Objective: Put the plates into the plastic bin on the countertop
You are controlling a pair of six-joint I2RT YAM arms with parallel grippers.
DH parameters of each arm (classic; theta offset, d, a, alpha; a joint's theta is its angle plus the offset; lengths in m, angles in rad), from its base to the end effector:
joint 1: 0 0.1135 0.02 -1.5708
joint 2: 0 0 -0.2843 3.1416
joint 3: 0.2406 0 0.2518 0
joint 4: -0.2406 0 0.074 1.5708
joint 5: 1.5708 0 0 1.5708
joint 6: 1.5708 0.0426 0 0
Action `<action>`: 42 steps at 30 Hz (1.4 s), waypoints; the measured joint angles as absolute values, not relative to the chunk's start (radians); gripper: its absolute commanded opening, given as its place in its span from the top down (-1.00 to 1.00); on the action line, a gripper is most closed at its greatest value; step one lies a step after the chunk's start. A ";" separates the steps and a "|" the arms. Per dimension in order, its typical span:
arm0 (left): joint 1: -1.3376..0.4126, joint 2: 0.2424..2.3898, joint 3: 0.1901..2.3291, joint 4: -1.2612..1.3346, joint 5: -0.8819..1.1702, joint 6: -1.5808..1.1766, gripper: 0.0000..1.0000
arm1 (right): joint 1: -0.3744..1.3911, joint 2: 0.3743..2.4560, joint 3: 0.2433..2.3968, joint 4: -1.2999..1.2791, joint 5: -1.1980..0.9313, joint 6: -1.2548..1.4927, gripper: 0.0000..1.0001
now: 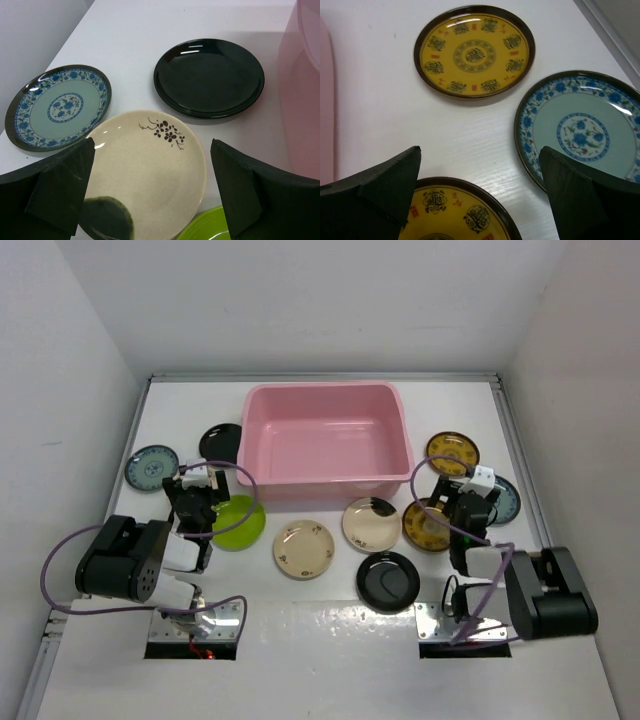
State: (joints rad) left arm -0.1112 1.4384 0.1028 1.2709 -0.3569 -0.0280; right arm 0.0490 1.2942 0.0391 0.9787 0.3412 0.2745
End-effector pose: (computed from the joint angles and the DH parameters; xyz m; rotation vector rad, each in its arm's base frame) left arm 0.2118 -0.0087 0.1641 -0.2052 1.6217 0.1849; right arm 0.1856 -0.0052 0.1420 0.4394 1.7783 -0.0878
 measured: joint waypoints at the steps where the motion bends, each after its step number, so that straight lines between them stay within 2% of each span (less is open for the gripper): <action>1: -0.111 1.438 0.103 1.271 -0.356 -0.028 -0.99 | 0.050 1.251 0.044 0.921 0.352 0.283 -1.00; 5: -0.111 1.433 0.110 1.262 -0.352 -0.027 -0.99 | 0.050 1.064 0.170 0.614 0.376 0.297 -1.00; 6: -0.112 1.410 0.141 1.181 -0.358 -0.027 -0.99 | 0.050 1.030 0.242 0.516 0.377 0.299 -1.00; 9: -0.112 1.298 0.388 0.786 -0.391 -0.021 -0.99 | 0.036 0.983 0.522 0.274 0.368 0.353 -1.00; 13: -0.106 1.225 0.850 0.388 -0.421 0.052 -0.99 | -0.133 1.014 0.970 -0.043 0.035 0.370 -1.00; 15: -0.094 1.219 1.046 0.243 -0.400 0.096 -0.99 | -0.170 1.073 1.159 -0.184 -0.117 0.365 -0.79; 17: -0.071 1.263 1.270 0.025 -0.332 0.132 -0.99 | -0.175 1.124 1.269 -0.277 -0.238 0.362 -0.37; 18: -0.057 1.300 1.368 -0.058 -0.283 0.144 -0.75 | -0.175 1.143 1.279 -0.317 -0.290 0.371 0.19; 19: -0.037 1.341 1.474 -0.154 -0.211 0.156 -0.62 | -0.176 1.155 1.259 -0.343 -0.324 0.381 0.38; 20: -0.018 1.378 1.550 -0.229 -0.141 0.163 -0.52 | -0.183 1.162 1.218 -0.358 -0.348 0.399 0.45; 21: 0.004 1.421 1.606 -0.293 -0.063 0.175 -0.42 | -0.193 1.177 1.171 -0.387 -0.363 0.418 0.28; 23: 0.047 1.481 1.623 -0.393 0.074 0.179 -0.37 | -0.218 1.226 1.076 -0.431 -0.369 0.467 -0.16; 24: 0.069 1.510 1.606 -0.451 0.136 0.177 -0.29 | -0.231 1.249 1.035 -0.459 -0.366 0.495 -0.41; 27: 0.121 1.586 1.526 -0.570 0.262 0.165 -0.25 | -0.284 1.260 0.875 -0.535 -0.317 0.584 -0.60; 29: 0.143 1.611 1.442 -0.617 0.309 0.149 -0.25 | -0.317 1.199 0.767 -0.598 -0.251 0.639 -0.55; 32: 0.152 1.601 1.333 -0.639 0.347 0.124 -0.25 | -0.370 1.043 0.626 -0.636 -0.202 0.696 -0.34; 35: 0.151 1.578 1.288 -0.632 0.355 0.093 -0.25 | -0.377 0.996 0.536 -0.621 -0.201 0.743 -0.34; 42: 0.142 1.534 1.272 -0.577 0.351 0.049 -0.25 | -0.385 1.039 0.339 -0.559 -0.201 0.854 -0.29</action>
